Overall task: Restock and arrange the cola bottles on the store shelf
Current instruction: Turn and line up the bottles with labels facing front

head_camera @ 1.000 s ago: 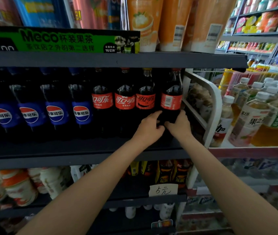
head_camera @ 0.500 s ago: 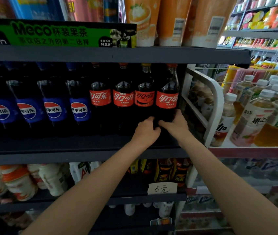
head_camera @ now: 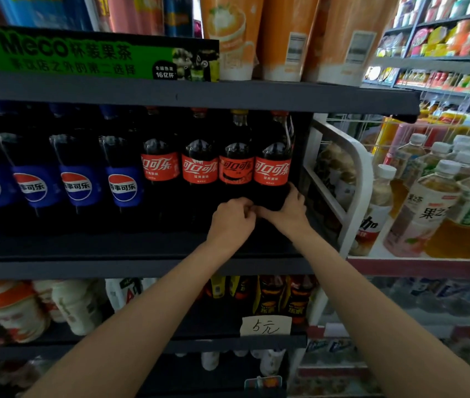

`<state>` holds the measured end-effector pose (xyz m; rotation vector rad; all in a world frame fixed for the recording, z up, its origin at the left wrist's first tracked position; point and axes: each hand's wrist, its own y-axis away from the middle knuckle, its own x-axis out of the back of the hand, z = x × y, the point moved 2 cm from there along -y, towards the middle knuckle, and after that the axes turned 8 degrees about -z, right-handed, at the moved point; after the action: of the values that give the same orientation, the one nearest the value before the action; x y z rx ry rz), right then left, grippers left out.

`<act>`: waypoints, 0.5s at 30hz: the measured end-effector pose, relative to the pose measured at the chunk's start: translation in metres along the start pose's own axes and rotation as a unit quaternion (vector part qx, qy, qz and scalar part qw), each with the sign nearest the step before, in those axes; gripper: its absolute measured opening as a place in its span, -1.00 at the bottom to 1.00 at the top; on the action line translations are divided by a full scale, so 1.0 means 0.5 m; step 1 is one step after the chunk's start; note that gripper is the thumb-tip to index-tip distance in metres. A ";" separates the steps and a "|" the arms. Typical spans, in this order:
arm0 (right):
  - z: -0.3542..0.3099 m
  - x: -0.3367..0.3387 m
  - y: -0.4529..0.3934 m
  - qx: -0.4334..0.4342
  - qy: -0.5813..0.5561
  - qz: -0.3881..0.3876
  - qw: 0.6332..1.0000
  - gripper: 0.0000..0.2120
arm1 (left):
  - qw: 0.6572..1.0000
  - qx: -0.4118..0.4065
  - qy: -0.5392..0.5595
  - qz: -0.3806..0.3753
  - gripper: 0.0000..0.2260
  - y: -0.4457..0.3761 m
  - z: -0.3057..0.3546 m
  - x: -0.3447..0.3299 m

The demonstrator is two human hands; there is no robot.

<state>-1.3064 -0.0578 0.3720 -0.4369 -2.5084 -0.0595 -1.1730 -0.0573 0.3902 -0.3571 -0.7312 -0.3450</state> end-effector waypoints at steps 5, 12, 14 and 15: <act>0.008 -0.007 -0.021 0.041 -0.013 0.003 0.999 -0.20 | 0.998 0.008 -0.052 -0.035 -0.70 -0.014 0.009 -0.010; 0.003 0.033 -0.010 0.081 -0.144 0.014 0.986 -0.30 | 0.913 -0.214 -0.311 0.155 -0.76 0.001 0.049 0.002; -0.002 0.064 -0.012 0.127 -0.162 0.075 0.976 -0.40 | 0.828 -0.344 -0.393 0.202 -0.71 -0.003 0.067 -0.010; -0.004 0.076 -0.016 0.148 -0.126 0.103 0.975 -0.42 | 0.804 -0.365 -0.426 0.196 -0.69 -0.010 0.073 -0.016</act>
<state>-1.3375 -0.0545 0.3955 -0.6071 -2.6424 0.4727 -1.2018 -0.0446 0.4110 -1.4451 -1.3628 -0.0311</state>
